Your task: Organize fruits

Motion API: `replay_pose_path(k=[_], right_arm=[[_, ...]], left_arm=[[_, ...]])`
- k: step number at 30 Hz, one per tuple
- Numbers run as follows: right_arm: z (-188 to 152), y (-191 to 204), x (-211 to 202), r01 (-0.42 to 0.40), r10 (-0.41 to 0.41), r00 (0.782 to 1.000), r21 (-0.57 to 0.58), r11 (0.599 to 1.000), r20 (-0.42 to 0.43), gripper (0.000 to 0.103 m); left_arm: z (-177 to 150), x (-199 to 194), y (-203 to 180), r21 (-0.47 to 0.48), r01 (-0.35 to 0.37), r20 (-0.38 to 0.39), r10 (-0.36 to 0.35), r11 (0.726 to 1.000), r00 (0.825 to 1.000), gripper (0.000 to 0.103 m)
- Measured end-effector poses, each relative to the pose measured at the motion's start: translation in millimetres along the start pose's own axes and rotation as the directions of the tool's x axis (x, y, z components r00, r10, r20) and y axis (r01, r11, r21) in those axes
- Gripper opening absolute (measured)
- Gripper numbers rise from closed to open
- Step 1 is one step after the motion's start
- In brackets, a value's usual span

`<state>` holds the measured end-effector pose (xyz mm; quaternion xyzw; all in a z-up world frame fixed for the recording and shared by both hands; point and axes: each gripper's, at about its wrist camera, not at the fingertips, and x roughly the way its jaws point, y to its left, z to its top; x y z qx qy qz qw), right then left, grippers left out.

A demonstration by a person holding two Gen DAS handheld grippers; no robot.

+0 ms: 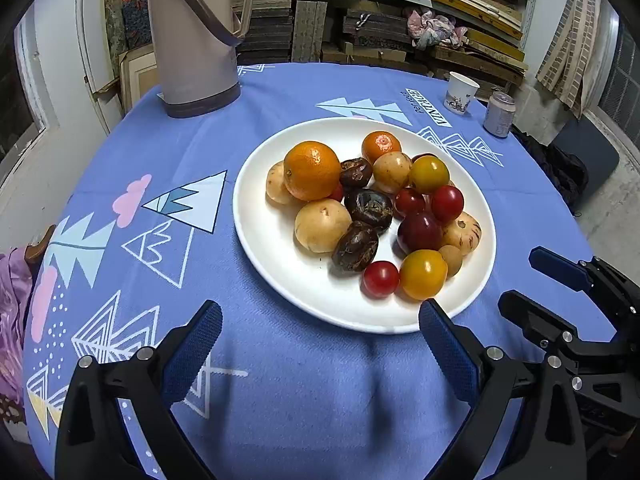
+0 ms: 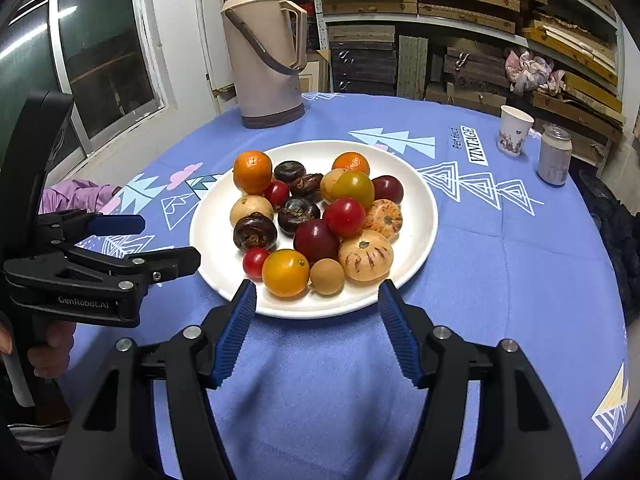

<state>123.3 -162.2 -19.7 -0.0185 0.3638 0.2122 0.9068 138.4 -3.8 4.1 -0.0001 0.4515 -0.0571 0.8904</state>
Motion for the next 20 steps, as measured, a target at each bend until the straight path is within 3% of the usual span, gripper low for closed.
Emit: replay_pose_path(k=[12, 14, 16, 20], right_arm=[[-7.5, 4.3, 0.0, 0.022, -0.022, 1.000, 0.006, 1.000, -0.012, 0.070], [-8.4, 3.5, 0.0, 0.022, -0.022, 1.000, 0.008, 1.000, -0.013, 0.074], [-8.8, 2.3, -0.5, 0.024, -0.024, 1.000, 0.013, 1.000, -0.010, 0.087], [-9.1, 1.2, -0.5, 0.024, -0.024, 1.000, 0.021, 1.000, -0.012, 0.094]], left_arm=[[-7.8, -9.3, 1.1, -0.004, -0.014, 0.029, 0.014, 1.000, 0.999, 0.099], [-8.1, -8.9, 0.5, -0.001, -0.021, 0.024, 0.021, 1.000, 0.999, 0.099], [-9.6, -9.3, 0.0, 0.005, -0.033, 0.023, 0.033, 0.999, 0.999, 0.099], [-11.4, -10.2, -0.6, 0.010, -0.041, 0.024, 0.041, 0.999, 0.999, 0.099]])
